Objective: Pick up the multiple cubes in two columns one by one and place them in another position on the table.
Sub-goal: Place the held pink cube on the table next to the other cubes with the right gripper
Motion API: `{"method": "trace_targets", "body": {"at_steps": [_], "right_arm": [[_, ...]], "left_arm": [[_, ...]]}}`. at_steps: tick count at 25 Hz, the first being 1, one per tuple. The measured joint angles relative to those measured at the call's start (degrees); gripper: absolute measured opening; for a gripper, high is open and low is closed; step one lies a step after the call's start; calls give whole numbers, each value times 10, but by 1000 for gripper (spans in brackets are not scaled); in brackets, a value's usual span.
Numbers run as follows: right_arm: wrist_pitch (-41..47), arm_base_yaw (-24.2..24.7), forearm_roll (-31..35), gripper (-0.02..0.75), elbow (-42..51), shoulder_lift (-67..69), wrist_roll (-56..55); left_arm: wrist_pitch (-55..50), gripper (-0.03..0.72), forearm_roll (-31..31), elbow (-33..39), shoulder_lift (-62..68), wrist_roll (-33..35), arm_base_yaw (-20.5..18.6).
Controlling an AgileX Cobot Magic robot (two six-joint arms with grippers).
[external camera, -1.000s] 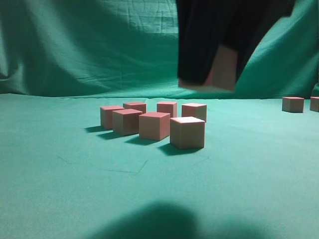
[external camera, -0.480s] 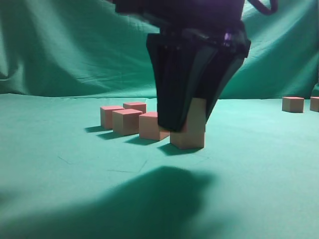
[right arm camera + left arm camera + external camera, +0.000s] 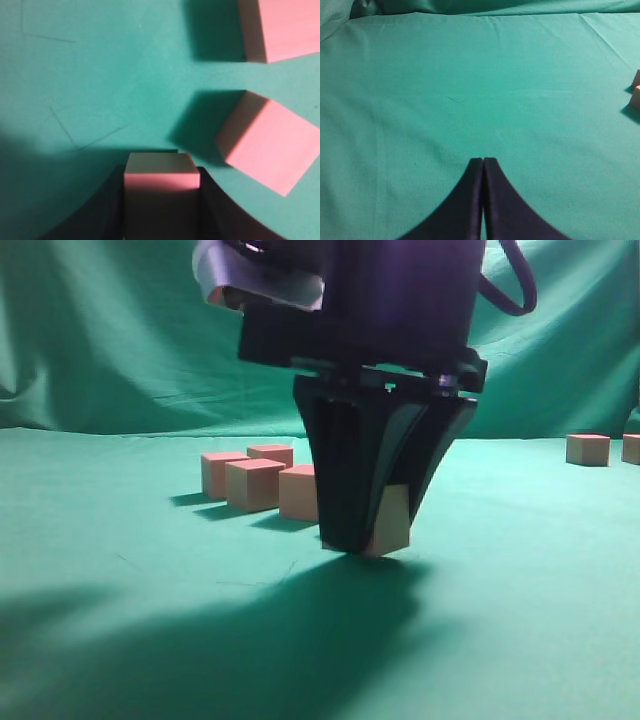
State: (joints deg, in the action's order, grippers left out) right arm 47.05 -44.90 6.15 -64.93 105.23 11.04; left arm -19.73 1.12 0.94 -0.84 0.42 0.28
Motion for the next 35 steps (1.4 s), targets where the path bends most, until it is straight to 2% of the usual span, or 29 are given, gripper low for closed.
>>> {"method": "trace_targets", "body": {"at_steps": [8,29,35], "right_arm": [[-6,0,-32,262,0,3,-2],[2,0,-36,262,0,3,-17],[6,0,-36,441,0,3,-22]], "left_arm": [[0,0,0,0,0,0,0],[0,0,0,0,0,0,0],[0,0,0,0,0,0,0]]}}
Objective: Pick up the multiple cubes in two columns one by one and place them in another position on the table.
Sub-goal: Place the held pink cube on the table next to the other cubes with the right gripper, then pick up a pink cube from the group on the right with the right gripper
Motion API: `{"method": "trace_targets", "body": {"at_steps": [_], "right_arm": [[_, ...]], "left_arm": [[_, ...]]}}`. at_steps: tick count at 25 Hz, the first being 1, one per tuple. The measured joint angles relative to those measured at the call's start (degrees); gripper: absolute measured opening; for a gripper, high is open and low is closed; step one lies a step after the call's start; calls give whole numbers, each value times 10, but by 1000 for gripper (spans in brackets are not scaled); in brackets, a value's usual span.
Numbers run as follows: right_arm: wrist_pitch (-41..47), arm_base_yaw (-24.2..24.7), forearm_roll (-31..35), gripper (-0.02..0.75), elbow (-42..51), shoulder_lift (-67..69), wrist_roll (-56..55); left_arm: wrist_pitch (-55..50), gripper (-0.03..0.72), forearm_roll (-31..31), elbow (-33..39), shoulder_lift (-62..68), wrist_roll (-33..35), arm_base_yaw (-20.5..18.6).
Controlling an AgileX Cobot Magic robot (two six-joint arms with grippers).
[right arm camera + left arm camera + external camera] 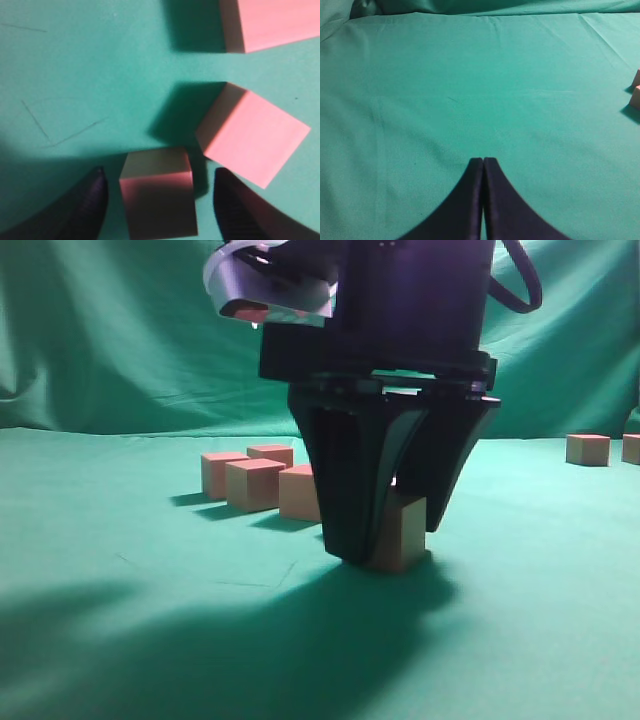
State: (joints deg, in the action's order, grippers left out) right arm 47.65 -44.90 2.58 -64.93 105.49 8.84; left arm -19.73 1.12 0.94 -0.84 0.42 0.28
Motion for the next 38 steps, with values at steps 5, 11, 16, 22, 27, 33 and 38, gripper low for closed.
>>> {"method": "trace_targets", "body": {"at_steps": [5,11,16,22,27,33,38], "right_arm": [[23,0,0,426,-14,0,-2],[124,0,0,426,-98,0,-5],[205,0,-12,426,-182,0,-6],[222,0,-101,426,-245,-11,-51],[229,23,-151,426,-247,-75,-91],[233,160,-141,426,-247,-144,-104],[235,291,-92,426,-247,-154,-82]], "left_arm": [[0,0,0,0,0,0,0],[0,0,0,0,0,0,0],[0,0,0,0,0,0,0],[0,0,0,0,0,0,0],[0,0,0,0,0,0,0],[0,0,0,0,0,0,0],[0,0,0,0,0,0,0]]}}
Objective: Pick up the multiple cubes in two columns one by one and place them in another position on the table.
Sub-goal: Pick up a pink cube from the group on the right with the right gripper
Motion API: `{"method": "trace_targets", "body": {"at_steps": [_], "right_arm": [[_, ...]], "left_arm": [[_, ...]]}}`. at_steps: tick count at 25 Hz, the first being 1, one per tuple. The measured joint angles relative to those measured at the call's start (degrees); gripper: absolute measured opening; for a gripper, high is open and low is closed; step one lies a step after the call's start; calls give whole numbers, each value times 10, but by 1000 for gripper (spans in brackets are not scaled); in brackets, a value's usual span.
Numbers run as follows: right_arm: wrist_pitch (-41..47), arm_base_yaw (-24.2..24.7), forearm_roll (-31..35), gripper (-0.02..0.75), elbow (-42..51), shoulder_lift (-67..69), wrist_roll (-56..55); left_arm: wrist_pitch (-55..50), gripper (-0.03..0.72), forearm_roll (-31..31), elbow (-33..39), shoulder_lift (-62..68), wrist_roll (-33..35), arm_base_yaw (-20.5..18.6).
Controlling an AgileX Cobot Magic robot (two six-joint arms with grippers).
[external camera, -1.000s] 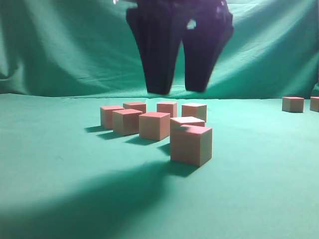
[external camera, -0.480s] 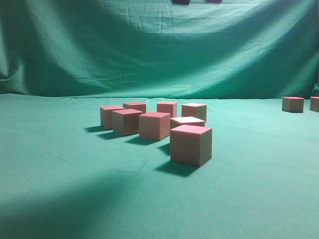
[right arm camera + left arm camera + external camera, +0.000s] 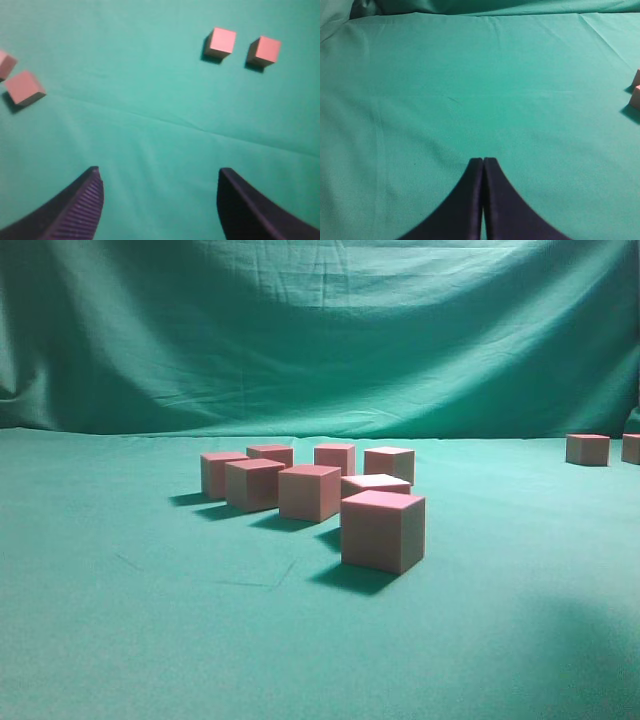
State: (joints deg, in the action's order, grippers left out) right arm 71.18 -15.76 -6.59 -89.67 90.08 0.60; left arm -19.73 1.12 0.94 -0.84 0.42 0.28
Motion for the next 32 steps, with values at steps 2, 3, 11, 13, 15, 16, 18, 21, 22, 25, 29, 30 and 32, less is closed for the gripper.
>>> {"method": "trace_targets", "body": {"at_steps": [2,3,11,13,15,16,18,21,22,25,29,30,32], "right_arm": [[1,44,17,426,0,1,10],[1,58,22,426,0,3,14],[-63,111,32,426,0,76,42],[-87,111,33,426,0,104,48],[-101,112,35,426,-9,135,49],[-103,113,35,426,-17,154,49],[-103,117,36,426,-42,194,50],[-97,124,40,426,-97,251,50],[-94,126,42,426,-113,269,50],[-90,127,44,426,-163,316,50],[-84,127,46,426,-218,365,50],[-84,127,46,426,-228,373,50],[-84,127,45,426,-243,389,46]], "left_arm": [[0,0,0,0,0,0,0],[0,0,0,0,0,0,0],[0,0,0,0,0,0,0],[0,0,0,0,0,0,0],[0,0,0,0,0,0,0],[0,0,0,0,0,0,0],[0,0,0,0,0,0,0],[0,0,0,0,0,0,0],[0,0,0,0,0,0,0],[0,0,0,0,0,0,0],[0,0,0,0,0,0,0],[0,0,0,0,0,0,0],[0,0,0,0,0,0,0]]}}
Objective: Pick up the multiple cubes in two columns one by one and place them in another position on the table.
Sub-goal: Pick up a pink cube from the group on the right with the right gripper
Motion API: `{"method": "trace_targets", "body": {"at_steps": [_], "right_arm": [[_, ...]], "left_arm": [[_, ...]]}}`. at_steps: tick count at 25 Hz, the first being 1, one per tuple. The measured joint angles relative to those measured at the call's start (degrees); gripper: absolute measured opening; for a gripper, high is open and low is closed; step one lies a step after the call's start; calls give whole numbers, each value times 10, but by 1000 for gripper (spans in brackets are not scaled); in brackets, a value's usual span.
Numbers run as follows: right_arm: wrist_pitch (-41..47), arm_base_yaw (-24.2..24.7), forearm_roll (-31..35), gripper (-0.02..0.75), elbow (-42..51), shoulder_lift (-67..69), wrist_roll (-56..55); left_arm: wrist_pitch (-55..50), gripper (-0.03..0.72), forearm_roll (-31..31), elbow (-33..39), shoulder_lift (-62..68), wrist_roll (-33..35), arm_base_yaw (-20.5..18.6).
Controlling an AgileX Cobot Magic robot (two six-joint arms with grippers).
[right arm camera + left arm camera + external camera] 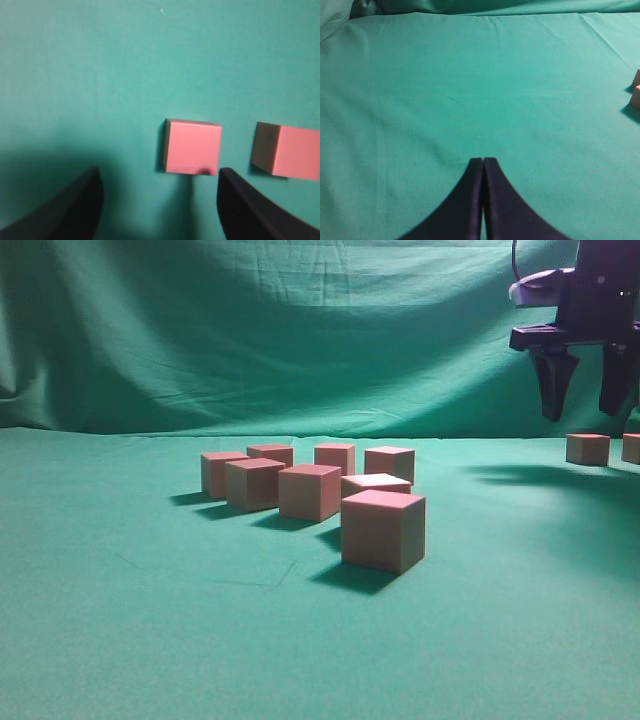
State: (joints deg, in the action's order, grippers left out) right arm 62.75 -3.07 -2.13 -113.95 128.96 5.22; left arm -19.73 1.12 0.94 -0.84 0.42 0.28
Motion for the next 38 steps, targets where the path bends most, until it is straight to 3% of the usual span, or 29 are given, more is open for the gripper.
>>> {"method": "trace_targets", "body": {"at_steps": [23,27,34,38], "right_arm": [[-52,23,37,426,-9,51,-15],[-52,23,37,257,-9,52,-15],[1,23,44,267,-49,54,-15],[46,23,81,267,-78,28,-15]], "left_arm": [[0,0,0,0,0,0,0],[0,0,0,0,0,0,0],[0,0,0,0,0,0,0],[0,0,0,0,0,0,0]]}}
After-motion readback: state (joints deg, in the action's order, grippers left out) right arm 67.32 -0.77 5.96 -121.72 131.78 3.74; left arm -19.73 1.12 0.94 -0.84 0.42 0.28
